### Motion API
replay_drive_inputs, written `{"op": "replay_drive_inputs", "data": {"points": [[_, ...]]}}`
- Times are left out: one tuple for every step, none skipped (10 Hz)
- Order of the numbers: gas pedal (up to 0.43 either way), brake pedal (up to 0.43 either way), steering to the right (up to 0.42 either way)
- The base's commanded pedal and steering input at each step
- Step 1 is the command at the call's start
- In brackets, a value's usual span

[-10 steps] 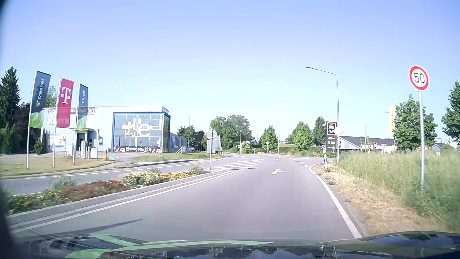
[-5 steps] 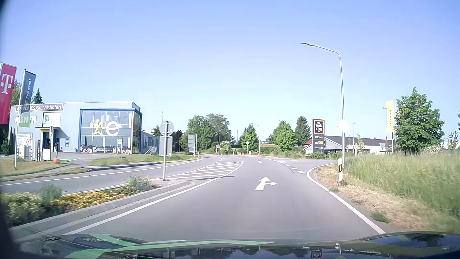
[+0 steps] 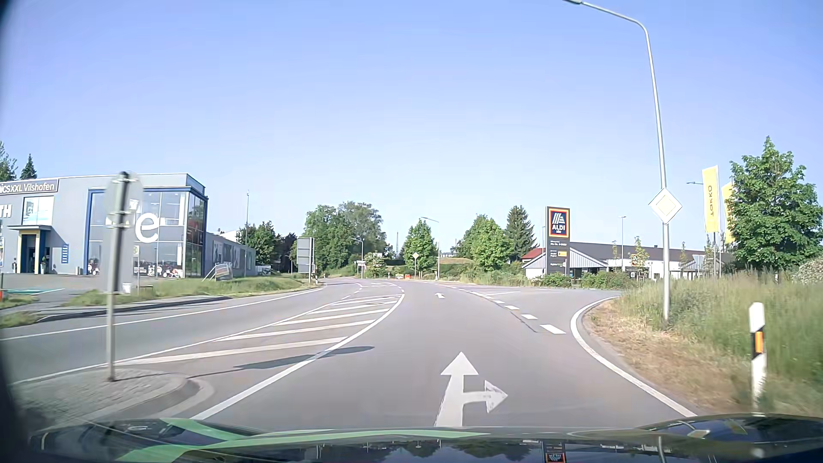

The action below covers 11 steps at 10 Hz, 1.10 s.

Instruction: Follow the waypoints while adhering to traffic rules and regulations

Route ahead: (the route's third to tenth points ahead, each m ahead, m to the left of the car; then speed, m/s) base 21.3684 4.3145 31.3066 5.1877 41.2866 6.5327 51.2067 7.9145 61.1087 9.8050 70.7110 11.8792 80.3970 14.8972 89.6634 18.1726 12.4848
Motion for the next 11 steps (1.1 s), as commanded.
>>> {"op": "replay_drive_inputs", "data": {"points": [[0.228,0.000,0.025],[0.228,0.000,0.014],[0.228,0.000,-0.003],[0.220,0.000,-0.006],[0.209,0.000,-0.006],[0.150,0.000,-0.006],[0.130,0.000,-0.006],[0.130,0.000,-0.007],[0.130,0.000,-0.011],[0.130,0.000,-0.011],[0.130,0.000,-0.018]]}}
